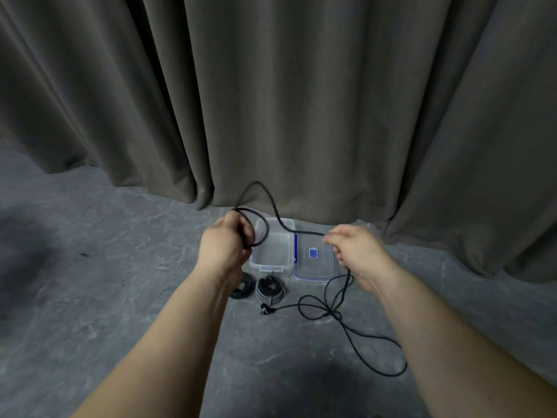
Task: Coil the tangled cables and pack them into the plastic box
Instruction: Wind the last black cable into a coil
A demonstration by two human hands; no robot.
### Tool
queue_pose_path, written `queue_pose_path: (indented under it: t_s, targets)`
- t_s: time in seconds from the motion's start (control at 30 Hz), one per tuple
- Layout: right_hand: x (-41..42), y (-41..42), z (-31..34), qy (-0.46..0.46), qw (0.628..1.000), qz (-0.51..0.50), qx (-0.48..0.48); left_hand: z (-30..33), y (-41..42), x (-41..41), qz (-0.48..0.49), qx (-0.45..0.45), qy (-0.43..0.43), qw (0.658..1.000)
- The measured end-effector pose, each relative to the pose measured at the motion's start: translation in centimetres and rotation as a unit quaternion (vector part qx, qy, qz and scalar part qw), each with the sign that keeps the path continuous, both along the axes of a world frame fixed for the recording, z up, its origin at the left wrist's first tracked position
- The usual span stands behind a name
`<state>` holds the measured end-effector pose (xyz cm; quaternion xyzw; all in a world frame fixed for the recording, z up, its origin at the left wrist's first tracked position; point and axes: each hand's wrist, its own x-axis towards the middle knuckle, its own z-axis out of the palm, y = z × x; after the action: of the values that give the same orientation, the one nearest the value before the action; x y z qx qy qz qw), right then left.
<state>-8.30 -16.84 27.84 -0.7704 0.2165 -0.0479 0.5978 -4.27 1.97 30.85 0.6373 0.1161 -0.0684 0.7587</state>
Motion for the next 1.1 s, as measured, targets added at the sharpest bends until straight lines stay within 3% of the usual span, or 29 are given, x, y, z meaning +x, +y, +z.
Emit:
queue_pose_path:
  t_s: [0.2,0.43,0.63,0.8,1.1]
  targets:
    - [0.0,1.0,0.3,-0.121,0.991,0.046,-0.034,-0.1,-1.3,-1.6,-0.159,0.160,-0.100,0.969]
    - [0.0,0.9,1.7,-0.135,0.983,0.011,0.123,-0.6,-1.0,-1.4,-0.090,0.329,-0.171,0.924]
    - [-0.5,0.0,3.0,-0.113,0.964,-0.012,0.240,-0.8,-0.9,-1.5,-0.082,0.361,-0.199,0.907]
    - [-0.9,0.7,3.1,-0.072,0.944,0.054,0.317,-1.3,-1.5,-1.7,-0.117,0.362,-0.208,0.901]
    - [-1.1,1.0,2.8,-0.059,0.895,0.093,0.432,-1.1,-1.8,-1.8,-0.076,0.321,-0.232,0.915]
